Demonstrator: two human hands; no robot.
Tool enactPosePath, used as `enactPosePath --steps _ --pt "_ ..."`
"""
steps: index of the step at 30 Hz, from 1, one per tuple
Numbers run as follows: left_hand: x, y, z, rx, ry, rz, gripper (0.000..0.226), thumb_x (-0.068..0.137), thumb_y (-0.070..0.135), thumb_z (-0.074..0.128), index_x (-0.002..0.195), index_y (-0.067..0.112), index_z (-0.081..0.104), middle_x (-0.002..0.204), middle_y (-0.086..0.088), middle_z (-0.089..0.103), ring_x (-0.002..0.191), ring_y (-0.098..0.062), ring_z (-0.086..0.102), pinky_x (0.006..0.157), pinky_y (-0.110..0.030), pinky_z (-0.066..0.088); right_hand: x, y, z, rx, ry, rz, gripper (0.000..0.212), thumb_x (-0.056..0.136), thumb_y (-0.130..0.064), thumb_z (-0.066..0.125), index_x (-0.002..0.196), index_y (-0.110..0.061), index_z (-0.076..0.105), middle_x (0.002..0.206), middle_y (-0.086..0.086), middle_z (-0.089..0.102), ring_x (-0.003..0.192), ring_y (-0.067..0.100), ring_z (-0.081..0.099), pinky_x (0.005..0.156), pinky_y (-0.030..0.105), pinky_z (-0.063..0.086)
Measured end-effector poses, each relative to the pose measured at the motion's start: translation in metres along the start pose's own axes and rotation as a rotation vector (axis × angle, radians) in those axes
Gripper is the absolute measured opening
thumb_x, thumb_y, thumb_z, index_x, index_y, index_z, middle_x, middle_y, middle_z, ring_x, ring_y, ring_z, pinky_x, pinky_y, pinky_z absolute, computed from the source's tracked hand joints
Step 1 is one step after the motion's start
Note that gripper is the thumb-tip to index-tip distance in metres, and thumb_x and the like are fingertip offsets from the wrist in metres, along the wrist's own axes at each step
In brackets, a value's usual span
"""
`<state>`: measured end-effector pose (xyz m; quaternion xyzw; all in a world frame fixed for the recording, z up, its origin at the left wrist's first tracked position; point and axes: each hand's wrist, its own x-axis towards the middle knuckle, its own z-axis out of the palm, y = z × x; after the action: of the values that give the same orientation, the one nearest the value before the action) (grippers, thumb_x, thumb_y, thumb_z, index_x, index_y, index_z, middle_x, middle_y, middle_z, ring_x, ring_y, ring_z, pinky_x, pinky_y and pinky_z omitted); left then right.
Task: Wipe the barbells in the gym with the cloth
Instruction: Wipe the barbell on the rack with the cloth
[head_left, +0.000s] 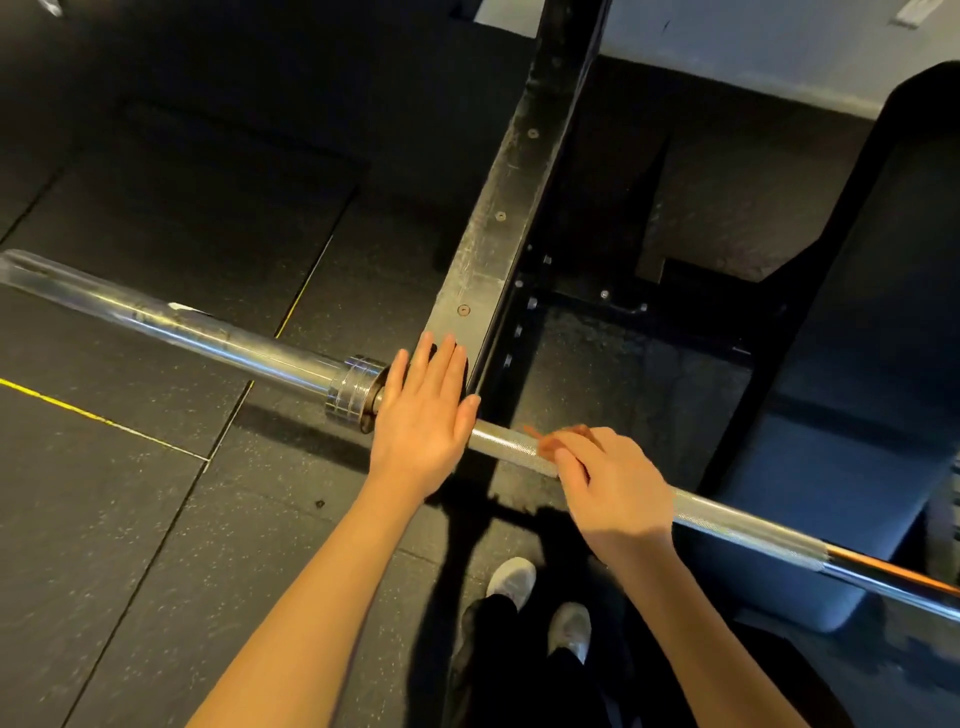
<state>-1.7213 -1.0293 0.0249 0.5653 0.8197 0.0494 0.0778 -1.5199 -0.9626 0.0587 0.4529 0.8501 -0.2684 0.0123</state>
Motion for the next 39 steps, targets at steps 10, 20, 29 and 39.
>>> enactPosePath --steps 10,20,29,39 --pt "0.011 0.001 0.000 0.040 -0.033 -0.015 0.067 0.098 0.045 0.008 0.150 0.009 0.030 0.158 -0.009 0.027 0.149 -0.025 0.013 0.121 -0.045 0.009 -0.010 0.017 -0.006 0.086 -0.031 -0.002 0.032 0.101 -0.038 0.036 0.115 -0.039 0.065 0.123 -0.018 0.055 0.116 0.008 0.047 0.088 0.027 0.044" --pt "0.004 0.002 0.002 0.022 -0.005 -0.018 0.059 0.100 0.036 0.020 0.145 0.005 0.041 0.150 -0.012 0.042 0.145 -0.030 0.026 0.118 -0.050 0.021 0.029 -0.021 0.004 0.041 -0.179 -0.099 0.033 0.105 -0.039 0.032 0.121 -0.043 0.061 0.108 -0.020 0.054 0.098 0.000 0.049 0.065 0.014 0.029" --pt "0.005 0.003 0.003 0.004 0.020 -0.025 0.059 0.099 0.036 0.021 0.143 0.004 0.045 0.148 -0.012 0.044 0.144 -0.032 0.028 0.118 -0.051 0.019 0.029 -0.026 0.004 -0.155 -0.070 -0.023 0.033 0.104 -0.034 0.032 0.118 -0.027 0.062 0.106 -0.002 0.061 0.096 0.018 0.058 0.068 0.028 0.039" --pt "0.043 0.005 -0.004 -0.040 -0.025 -0.044 0.060 0.099 0.035 0.017 0.153 0.010 0.022 0.162 -0.008 0.016 0.150 -0.026 0.001 0.122 -0.043 0.006 -0.013 0.066 -0.006 -0.048 0.272 0.116 0.036 0.100 -0.031 0.038 0.094 -0.025 0.072 0.087 -0.008 0.063 0.082 0.016 0.055 0.069 0.035 0.048"
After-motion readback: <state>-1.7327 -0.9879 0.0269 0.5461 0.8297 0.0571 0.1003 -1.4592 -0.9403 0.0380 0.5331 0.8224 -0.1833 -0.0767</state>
